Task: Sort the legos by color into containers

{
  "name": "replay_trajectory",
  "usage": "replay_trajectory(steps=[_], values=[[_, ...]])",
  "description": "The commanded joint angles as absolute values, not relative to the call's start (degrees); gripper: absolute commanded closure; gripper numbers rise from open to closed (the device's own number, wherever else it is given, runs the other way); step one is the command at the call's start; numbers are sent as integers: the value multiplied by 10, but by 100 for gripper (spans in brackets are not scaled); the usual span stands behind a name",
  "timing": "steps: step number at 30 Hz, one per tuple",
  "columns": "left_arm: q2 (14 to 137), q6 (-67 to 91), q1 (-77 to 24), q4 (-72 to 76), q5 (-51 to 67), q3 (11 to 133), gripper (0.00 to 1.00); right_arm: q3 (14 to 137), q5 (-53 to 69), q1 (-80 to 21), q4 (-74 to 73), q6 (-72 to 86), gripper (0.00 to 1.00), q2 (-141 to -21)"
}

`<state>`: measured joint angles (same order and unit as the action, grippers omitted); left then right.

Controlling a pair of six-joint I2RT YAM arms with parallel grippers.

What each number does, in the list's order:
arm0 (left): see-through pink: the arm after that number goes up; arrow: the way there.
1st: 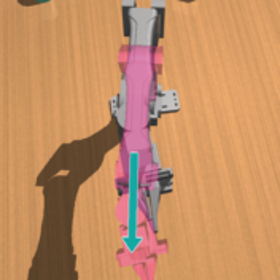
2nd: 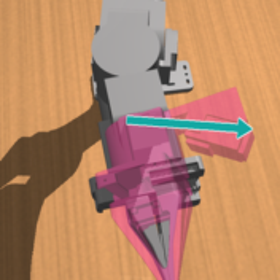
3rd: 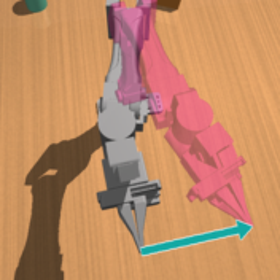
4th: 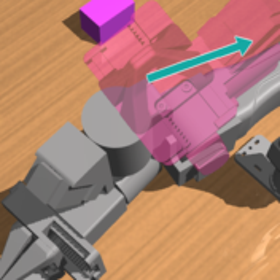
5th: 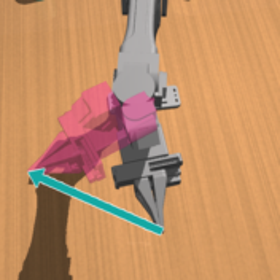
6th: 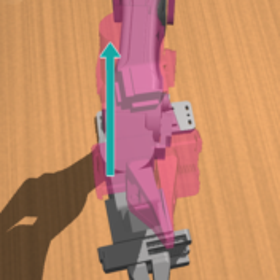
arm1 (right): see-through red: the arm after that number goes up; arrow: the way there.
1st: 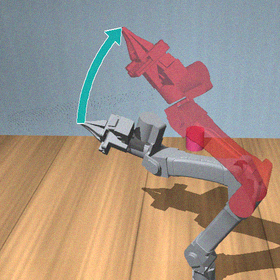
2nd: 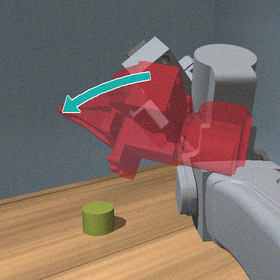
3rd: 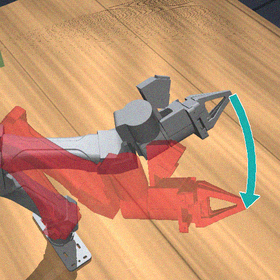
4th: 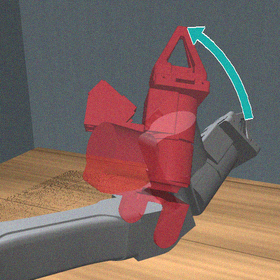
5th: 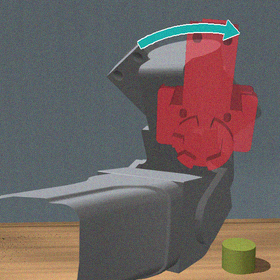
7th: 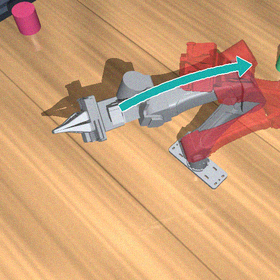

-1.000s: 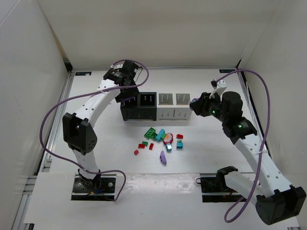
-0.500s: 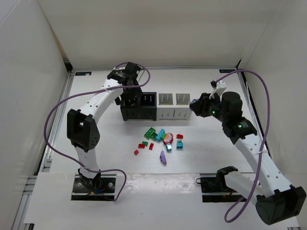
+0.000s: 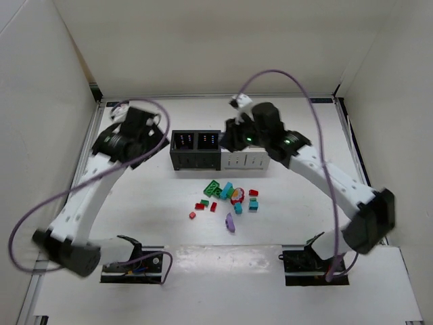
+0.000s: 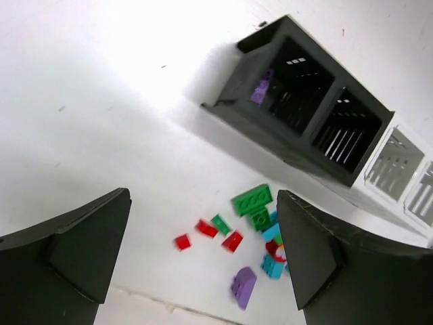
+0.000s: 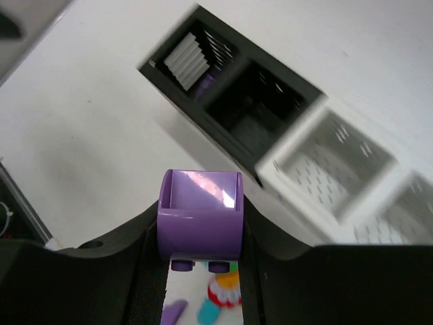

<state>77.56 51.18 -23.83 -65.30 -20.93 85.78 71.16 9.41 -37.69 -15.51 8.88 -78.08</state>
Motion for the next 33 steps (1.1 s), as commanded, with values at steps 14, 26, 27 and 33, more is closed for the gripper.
replay_trajectory(steps=[14,26,27,33], values=[[469,572,-237,-808,-233,735,1,1251,-91,-533,-299,4,100,-1223],[466,539,-236,-796,-196,713,1,1244,-83,-522,-274,31,92,-1258],[467,535,-237,-796,-195,713,1,1244,-78,-522,-272,30,90,-1264],[459,535,-237,-795,-191,709,1,1244,-78,-524,-268,29,61,-1268]])
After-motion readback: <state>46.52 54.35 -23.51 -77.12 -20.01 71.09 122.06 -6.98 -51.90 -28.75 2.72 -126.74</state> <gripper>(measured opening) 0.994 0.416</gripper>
